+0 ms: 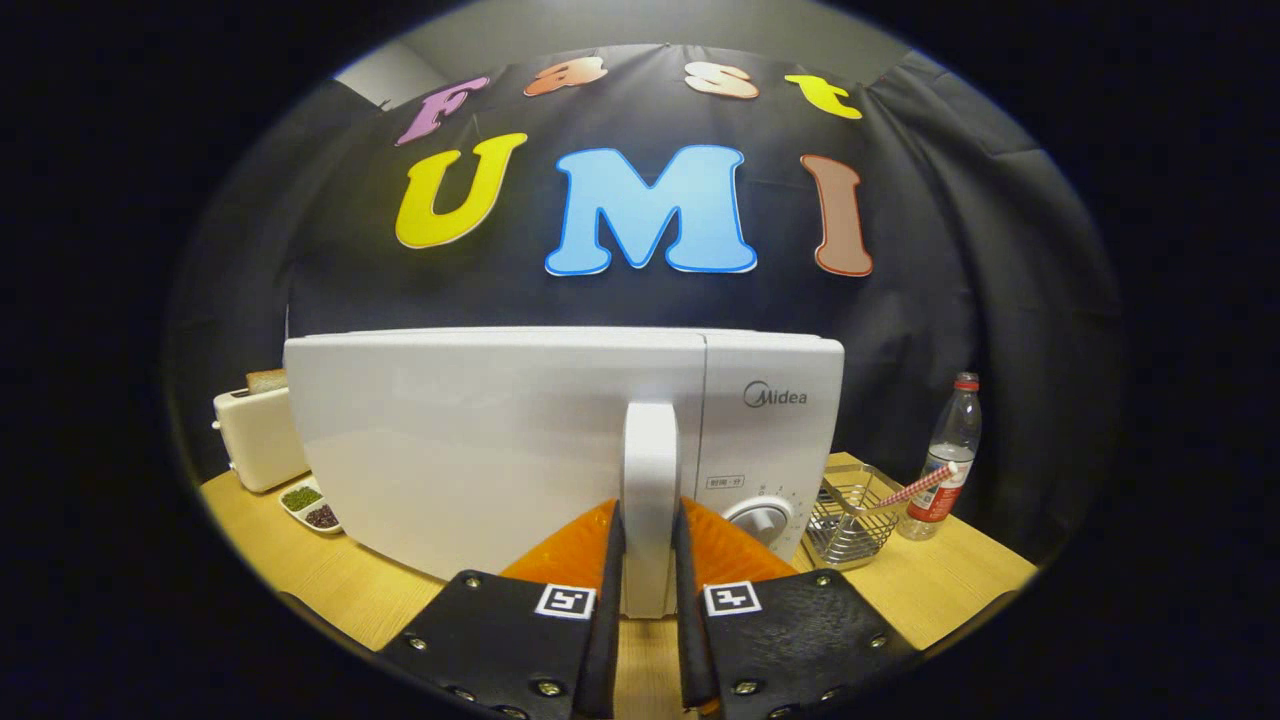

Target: Open the microwave, put the food inside, and close the microwave door.

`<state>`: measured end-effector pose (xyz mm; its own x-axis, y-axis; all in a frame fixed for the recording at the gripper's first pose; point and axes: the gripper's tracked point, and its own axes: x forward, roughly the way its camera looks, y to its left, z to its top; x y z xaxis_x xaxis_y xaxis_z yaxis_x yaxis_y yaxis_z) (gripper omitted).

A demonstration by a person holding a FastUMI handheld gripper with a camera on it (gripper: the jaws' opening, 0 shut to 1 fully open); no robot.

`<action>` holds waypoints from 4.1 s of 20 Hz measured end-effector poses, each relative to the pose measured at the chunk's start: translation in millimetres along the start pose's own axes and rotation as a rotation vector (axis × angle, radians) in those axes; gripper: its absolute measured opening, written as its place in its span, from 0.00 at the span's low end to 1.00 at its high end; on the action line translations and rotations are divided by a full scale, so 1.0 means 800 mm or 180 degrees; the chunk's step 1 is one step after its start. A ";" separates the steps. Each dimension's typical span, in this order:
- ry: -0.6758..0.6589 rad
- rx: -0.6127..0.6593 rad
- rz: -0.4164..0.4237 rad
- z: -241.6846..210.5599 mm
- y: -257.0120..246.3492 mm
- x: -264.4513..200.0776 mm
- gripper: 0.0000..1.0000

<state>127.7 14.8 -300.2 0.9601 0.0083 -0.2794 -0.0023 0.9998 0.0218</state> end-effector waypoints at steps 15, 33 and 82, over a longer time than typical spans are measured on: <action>-0.0020 -0.0063 -0.0069 -0.002 0.002 -0.002 0.13; -0.0002 -0.0178 0.0026 -0.005 -0.001 -0.013 0.13; 0.0271 -0.0133 0.0446 -0.025 0.034 -0.104 0.08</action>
<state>41.8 41.5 -295.4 0.9225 0.1476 -0.3568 -0.1478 0.9886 0.0269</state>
